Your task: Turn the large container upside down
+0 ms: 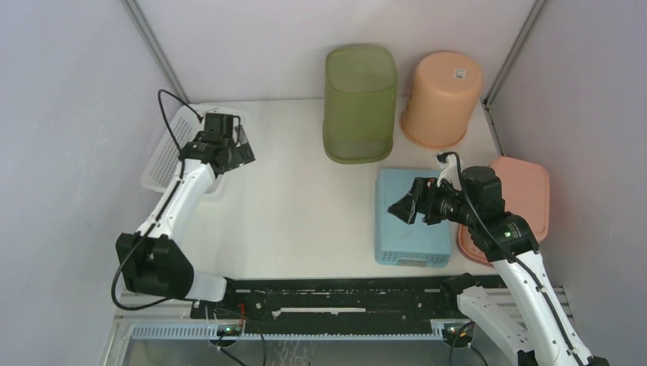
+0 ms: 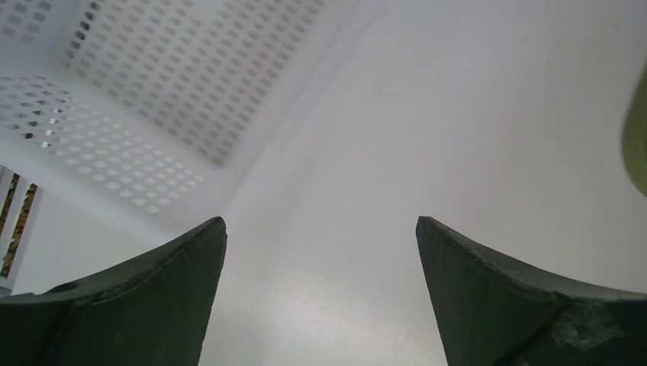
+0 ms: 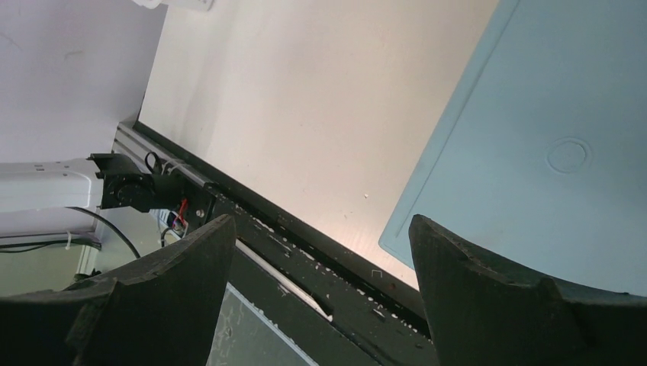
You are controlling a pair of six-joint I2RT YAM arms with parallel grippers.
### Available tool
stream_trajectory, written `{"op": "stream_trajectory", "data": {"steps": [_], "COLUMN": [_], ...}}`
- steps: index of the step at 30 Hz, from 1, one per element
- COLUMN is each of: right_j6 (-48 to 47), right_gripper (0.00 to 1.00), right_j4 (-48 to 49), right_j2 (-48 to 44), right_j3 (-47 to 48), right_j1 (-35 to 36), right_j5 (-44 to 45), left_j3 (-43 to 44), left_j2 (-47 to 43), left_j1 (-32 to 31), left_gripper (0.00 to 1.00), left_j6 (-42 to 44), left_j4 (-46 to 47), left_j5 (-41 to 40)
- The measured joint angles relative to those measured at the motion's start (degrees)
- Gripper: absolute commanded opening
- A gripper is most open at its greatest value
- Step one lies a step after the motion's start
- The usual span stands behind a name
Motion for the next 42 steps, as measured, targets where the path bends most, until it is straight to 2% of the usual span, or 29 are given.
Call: {"op": "stream_trajectory", "data": {"steps": [8, 18, 26, 34, 38, 42], "right_j6": [0.5, 1.0, 1.2, 1.4, 1.5, 1.6], "right_gripper": [0.92, 0.92, 0.92, 0.91, 0.92, 0.92], "right_j4": [1.9, 3.5, 4.3, 4.7, 4.7, 4.7], "right_j2": [0.1, -0.4, -1.2, -1.9, -2.4, -2.7], "right_j3": [-0.9, -3.8, -4.3, -5.5, -5.7, -5.7], "right_j1": [1.0, 1.2, 1.2, 1.2, 1.2, 1.2], "right_j5": [0.2, -0.1, -0.5, -0.7, -0.7, -0.7], "left_j3": [1.1, 7.3, 7.8, 7.5, 6.1, 4.6], "left_j2": [7.4, 17.9, 23.3, 23.5, 22.8, 21.3], "left_j1": [9.3, 9.9, 9.8, 5.6, 3.1, 1.0], "left_gripper": [0.96, 0.95, 0.81, 0.5, 0.43, 0.42], "left_j6": [1.7, 2.8, 3.3, 3.2, 2.7, 1.7], "left_j4": [0.0, 0.0, -0.6, -1.4, -1.2, -1.3], "left_j5": [2.0, 0.4, 1.0, 0.7, 0.8, 0.8]}}
